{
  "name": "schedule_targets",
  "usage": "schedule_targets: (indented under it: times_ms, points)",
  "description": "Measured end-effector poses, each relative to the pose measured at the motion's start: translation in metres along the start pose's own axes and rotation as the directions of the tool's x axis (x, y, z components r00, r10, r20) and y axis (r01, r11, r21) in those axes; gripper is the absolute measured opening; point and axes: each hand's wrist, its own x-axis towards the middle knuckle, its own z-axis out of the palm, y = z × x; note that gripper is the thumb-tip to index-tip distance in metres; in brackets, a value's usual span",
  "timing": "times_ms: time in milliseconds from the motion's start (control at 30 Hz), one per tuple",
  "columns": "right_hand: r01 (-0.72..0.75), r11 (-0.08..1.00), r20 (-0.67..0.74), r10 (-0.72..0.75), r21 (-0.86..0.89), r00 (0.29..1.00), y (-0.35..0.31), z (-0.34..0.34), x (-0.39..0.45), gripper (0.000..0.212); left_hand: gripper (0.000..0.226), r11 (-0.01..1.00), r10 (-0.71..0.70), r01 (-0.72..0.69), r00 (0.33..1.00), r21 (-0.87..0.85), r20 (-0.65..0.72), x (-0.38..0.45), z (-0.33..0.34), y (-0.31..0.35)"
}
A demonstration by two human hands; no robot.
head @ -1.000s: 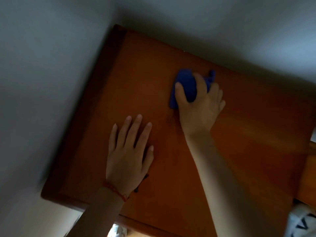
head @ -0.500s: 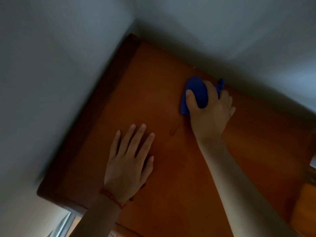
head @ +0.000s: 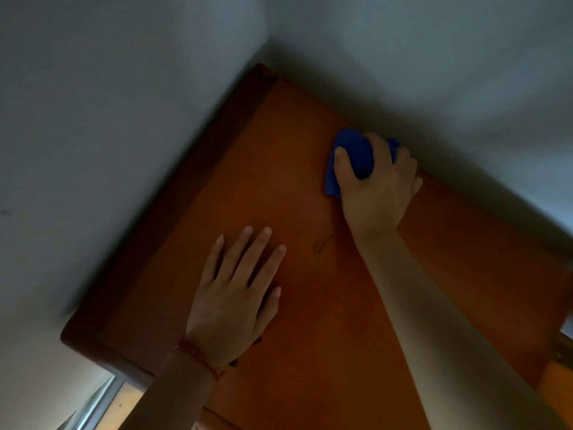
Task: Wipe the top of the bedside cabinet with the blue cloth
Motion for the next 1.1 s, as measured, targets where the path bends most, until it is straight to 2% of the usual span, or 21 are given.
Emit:
schedule_targets:
  times_ms: [167,367,467,600,800,900,1000,1100]
  points:
    - [-0.027,0.999,0.0,0.027,0.047,1.0,-0.021,0.016,0.032,0.052,0.046,1.0,-0.002,0.002,1.0,0.003,-0.015,0.001,0.001,0.0]
    - [-0.018,1.0,0.01,0.018,0.012,1.0,-0.027,0.01,-0.063,0.054,0.046,0.998,-0.063,0.063,0.997,-0.013,-0.037,-0.009,-0.008,-0.013]
    - [-0.003,1.0,-0.018,0.003,-0.027,1.0,-0.034,0.013,-0.045,0.054,0.047,0.995,-0.094,0.093,0.994,-0.021,-0.062,-0.023,-0.017,-0.03]
    - [-0.131,0.991,-0.049,0.13,0.0,0.99,-0.043,0.022,-0.019,0.052,0.046,0.998,-0.067,0.067,0.995,0.006,-0.08,-0.047,-0.018,-0.054]
    - [-0.104,0.993,-0.095,0.099,-0.052,0.991,-0.061,0.028,-0.143,0.051,0.046,1.0,0.002,-0.005,0.993,-0.02,-0.122,-0.06,-0.01,-0.066]
    - [-0.071,0.995,-0.098,0.064,-0.071,0.993,-0.063,0.027,-0.122,0.05,0.046,0.999,0.003,-0.009,0.991,-0.038,-0.136,-0.059,-0.009,-0.066]
    - [-0.138,0.99,-0.108,0.134,-0.037,0.985,-0.064,0.028,-0.085,0.051,0.046,0.999,0.027,-0.032,0.988,-0.033,-0.15,-0.059,-0.008,-0.069]
    - [-0.175,0.985,-0.138,0.172,-0.004,0.975,-0.067,0.032,-0.118,0.052,0.046,0.998,0.055,-0.06,0.985,-0.026,-0.164,-0.063,-0.008,-0.072]
